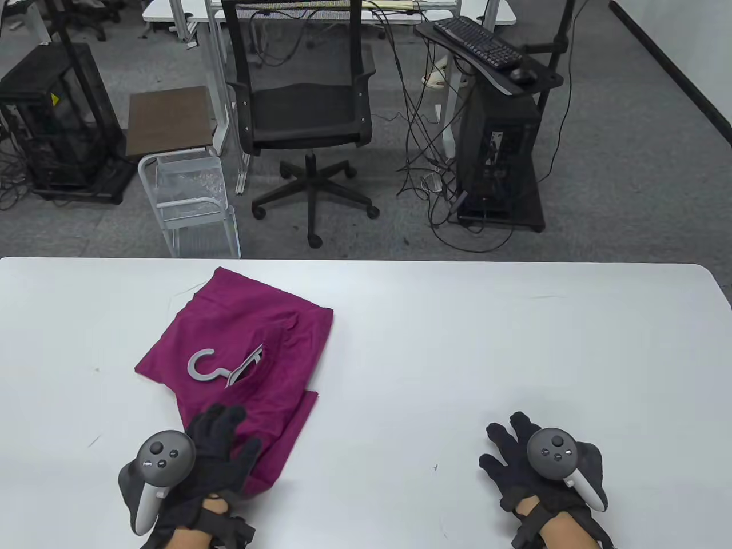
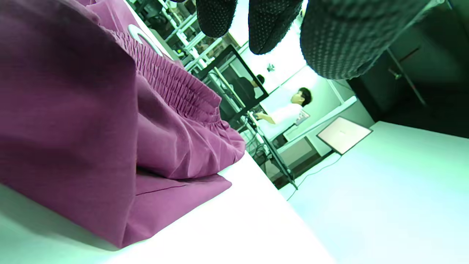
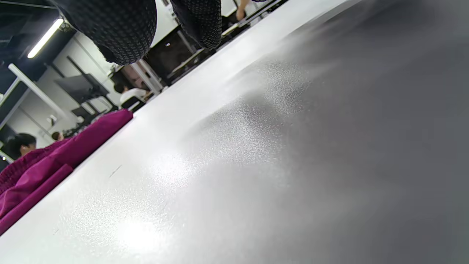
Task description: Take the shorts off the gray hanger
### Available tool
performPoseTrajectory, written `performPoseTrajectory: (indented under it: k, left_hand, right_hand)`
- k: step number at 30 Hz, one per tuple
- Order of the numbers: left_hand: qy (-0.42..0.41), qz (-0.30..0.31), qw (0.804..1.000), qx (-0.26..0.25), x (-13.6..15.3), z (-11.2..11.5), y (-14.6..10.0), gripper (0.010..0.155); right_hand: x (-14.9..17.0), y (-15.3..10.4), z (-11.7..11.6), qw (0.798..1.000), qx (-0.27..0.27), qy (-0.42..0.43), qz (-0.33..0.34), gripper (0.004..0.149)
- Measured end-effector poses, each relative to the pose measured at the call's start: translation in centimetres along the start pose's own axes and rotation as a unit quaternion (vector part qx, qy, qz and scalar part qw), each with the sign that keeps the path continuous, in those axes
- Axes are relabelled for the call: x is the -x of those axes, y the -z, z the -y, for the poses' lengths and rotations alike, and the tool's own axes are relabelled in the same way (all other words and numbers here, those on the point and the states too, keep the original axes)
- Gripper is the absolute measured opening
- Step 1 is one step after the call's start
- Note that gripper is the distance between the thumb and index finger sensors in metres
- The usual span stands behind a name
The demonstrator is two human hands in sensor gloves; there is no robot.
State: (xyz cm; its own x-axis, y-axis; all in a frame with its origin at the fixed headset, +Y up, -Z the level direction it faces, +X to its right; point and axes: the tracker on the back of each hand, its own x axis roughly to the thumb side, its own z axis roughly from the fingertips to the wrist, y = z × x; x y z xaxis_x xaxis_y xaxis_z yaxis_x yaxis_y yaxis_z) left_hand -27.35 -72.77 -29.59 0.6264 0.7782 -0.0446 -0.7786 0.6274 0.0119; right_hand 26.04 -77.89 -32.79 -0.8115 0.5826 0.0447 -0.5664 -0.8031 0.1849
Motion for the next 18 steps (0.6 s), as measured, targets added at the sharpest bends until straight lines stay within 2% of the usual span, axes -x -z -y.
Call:
performPoseTrajectory:
  k: [18]
  left_hand:
    - [-0.002, -0.005, 1.000, 0.000, 0.24, -0.26, 0.19, 0.073]
  right_hand:
    - [-0.14, -0.55, 0.35, 1.000, 0.011, -0.028, 0.002, 0.070]
